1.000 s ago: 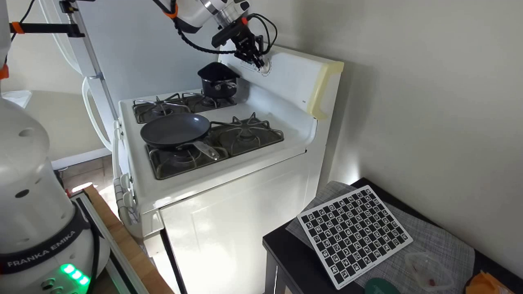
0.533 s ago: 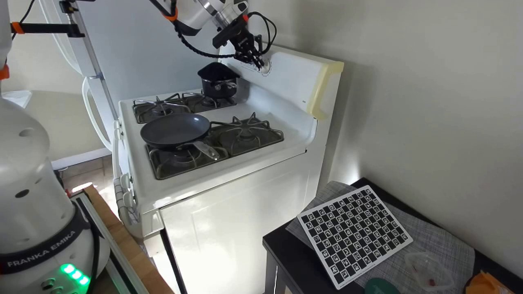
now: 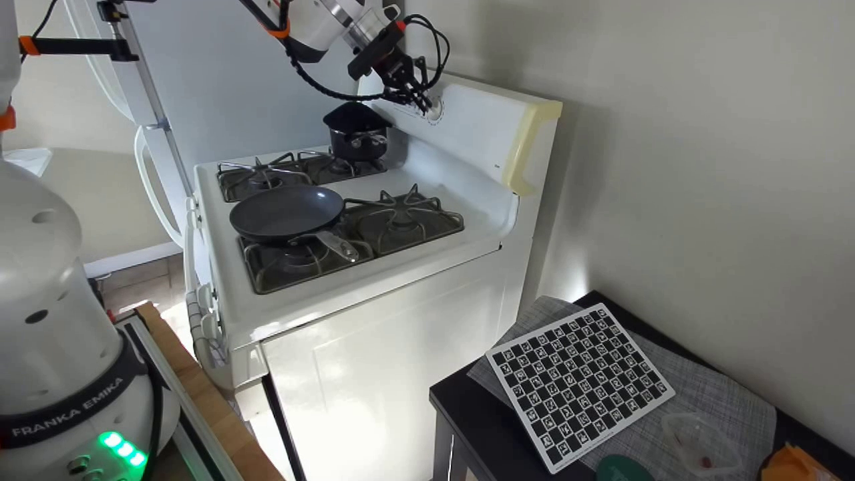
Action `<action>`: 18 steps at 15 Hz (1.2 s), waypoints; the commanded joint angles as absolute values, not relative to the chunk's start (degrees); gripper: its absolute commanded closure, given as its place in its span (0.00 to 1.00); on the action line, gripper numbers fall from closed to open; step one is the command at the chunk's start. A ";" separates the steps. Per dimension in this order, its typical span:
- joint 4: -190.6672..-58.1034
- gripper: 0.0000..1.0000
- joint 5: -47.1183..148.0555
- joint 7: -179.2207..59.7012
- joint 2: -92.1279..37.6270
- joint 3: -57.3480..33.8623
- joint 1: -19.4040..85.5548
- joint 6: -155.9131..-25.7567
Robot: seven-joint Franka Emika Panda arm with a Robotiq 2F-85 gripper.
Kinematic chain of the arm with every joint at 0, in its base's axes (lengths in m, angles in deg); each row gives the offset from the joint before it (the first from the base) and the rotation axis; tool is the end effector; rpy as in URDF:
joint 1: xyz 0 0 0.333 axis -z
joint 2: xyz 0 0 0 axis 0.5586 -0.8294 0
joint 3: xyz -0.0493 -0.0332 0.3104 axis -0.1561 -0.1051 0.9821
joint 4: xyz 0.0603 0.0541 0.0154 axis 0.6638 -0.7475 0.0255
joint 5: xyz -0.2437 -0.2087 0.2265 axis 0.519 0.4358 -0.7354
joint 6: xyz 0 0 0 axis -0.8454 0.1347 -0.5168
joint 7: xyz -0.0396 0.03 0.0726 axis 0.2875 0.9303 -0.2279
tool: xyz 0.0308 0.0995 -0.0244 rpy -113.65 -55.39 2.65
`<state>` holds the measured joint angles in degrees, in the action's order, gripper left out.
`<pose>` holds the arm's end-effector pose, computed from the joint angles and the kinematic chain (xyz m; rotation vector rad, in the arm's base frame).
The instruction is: Turn the stove on the switch to the left
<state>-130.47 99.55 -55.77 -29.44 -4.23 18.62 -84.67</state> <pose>0.6430 0.1916 0.4265 2.2871 0.8242 0.4532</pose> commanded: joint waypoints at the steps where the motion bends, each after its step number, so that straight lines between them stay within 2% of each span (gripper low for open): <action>1: -130.43 0.98 102.86 -56.69 -31.00 -4.06 19.34 -83.81; 18: -132.56 0.98 109.75 -65.26 -31.01 -2.62 20.30 -86.30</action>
<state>-132.14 107.35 -63.81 -29.41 -3.05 18.70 -84.55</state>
